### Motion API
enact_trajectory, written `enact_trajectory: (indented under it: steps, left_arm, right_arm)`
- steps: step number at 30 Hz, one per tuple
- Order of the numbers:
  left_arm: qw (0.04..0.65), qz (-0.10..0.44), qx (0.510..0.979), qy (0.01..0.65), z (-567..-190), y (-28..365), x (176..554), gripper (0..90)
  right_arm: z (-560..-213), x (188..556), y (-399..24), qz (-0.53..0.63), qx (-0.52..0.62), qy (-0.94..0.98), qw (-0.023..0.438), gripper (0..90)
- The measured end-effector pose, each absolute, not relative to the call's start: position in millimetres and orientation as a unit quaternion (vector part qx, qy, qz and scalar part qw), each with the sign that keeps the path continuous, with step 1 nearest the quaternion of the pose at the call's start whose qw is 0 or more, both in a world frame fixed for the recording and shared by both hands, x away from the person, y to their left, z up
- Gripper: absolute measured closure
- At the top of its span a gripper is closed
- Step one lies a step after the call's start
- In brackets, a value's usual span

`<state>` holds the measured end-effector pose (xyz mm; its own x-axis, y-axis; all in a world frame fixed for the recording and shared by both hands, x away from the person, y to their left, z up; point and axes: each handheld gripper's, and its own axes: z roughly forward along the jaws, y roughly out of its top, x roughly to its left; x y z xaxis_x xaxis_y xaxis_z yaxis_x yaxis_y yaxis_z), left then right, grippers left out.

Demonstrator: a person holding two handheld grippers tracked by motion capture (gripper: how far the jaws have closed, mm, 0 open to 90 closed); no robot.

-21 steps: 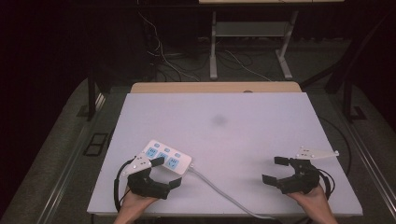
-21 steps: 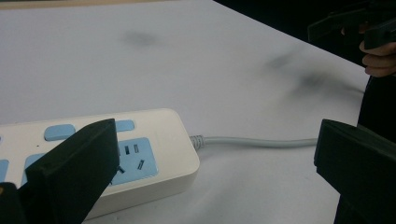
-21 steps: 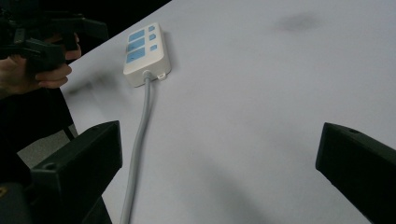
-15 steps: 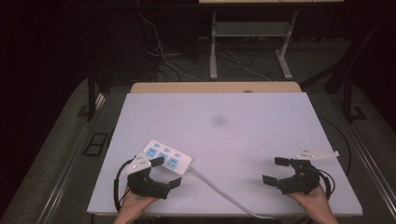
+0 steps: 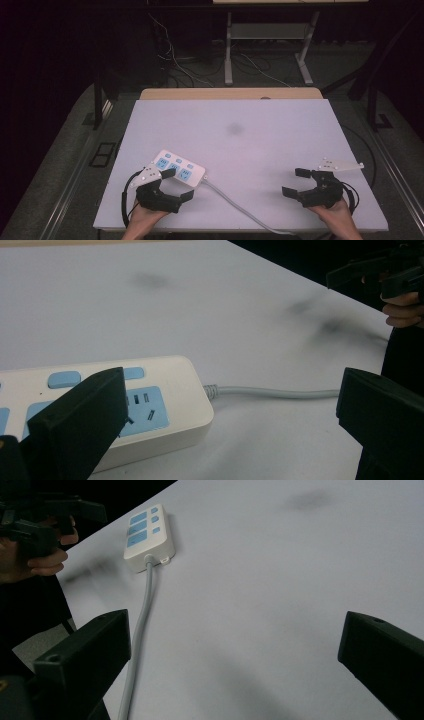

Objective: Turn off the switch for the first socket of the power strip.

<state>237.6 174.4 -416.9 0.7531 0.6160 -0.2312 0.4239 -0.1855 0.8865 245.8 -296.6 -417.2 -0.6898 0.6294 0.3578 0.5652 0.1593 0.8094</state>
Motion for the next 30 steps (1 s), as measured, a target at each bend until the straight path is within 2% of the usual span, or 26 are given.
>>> enact_trajectory:
  steps: [30]
  left_arm:
    - [0.524,0.093,0.774,0.342,-396.4,180.0,244.8,0.0]
  right_arm:
    - [-419.1,245.9,-297.3,0.511,0.396,0.762,0.04,0.3]
